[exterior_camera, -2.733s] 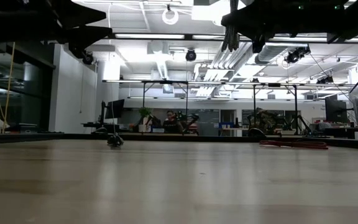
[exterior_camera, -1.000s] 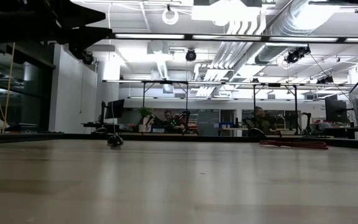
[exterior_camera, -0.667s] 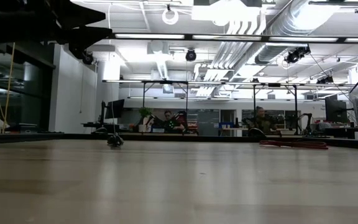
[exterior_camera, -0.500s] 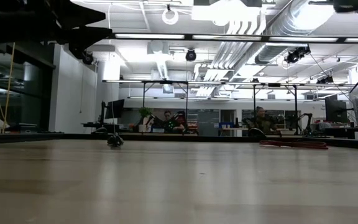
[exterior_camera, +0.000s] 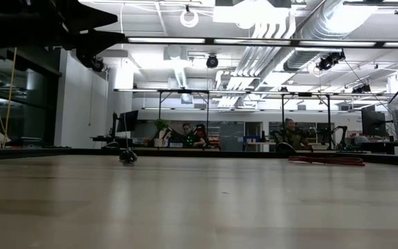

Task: Pick and place USB-C Cables
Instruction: Put the gray charger cable into the transparent bin

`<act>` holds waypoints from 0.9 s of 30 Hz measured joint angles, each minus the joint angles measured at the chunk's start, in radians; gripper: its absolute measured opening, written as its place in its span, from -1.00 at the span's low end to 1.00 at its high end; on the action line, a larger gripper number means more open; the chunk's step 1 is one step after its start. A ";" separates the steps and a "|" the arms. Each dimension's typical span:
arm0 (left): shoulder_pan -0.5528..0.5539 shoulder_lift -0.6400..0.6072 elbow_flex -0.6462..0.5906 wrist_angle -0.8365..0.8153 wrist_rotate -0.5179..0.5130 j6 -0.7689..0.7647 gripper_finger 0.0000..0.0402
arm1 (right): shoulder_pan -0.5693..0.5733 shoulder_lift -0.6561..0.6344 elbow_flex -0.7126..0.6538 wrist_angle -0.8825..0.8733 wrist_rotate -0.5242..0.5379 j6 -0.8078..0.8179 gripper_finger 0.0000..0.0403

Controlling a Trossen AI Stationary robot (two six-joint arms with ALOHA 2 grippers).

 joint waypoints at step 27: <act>0.000 0.000 0.000 0.001 0.000 0.000 0.09 | -0.034 0.000 -0.376 0.363 -0.079 -0.066 -0.93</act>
